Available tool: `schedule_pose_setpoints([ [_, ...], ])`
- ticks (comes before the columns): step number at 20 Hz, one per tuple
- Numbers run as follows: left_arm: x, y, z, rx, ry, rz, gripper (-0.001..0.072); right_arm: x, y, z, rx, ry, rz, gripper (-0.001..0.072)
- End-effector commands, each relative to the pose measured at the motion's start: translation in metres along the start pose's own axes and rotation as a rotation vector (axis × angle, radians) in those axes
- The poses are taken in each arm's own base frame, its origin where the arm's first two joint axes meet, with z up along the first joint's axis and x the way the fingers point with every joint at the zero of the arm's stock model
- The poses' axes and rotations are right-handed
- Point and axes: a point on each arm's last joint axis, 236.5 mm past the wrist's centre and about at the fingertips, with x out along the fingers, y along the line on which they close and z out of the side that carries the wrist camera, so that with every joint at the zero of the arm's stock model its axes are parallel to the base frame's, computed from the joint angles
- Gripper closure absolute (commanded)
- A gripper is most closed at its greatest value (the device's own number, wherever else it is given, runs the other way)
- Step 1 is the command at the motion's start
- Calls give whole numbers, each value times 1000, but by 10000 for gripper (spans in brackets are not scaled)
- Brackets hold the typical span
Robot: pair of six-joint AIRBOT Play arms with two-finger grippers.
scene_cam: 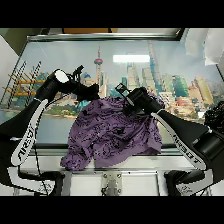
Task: Fold the clothes and pants, and hang the long-sleeved shirts on hangers.
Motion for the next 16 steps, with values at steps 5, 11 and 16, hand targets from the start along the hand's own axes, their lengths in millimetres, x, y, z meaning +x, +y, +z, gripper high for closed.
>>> schedule_pose_setpoints([
  [5, 0, 0, 2, 4, -6, 0, 689, 2, -32, 18, 169, -83, -129, 132],
  [11, 0, 0, 2, 7, -5, 0, 689, 5, -36, 33, 279, -153, -131, 148],
  [16, 0, 0, 2, 8, -5, 0, 689, 19, -56, 23, 328, -119, -149, 360],
])
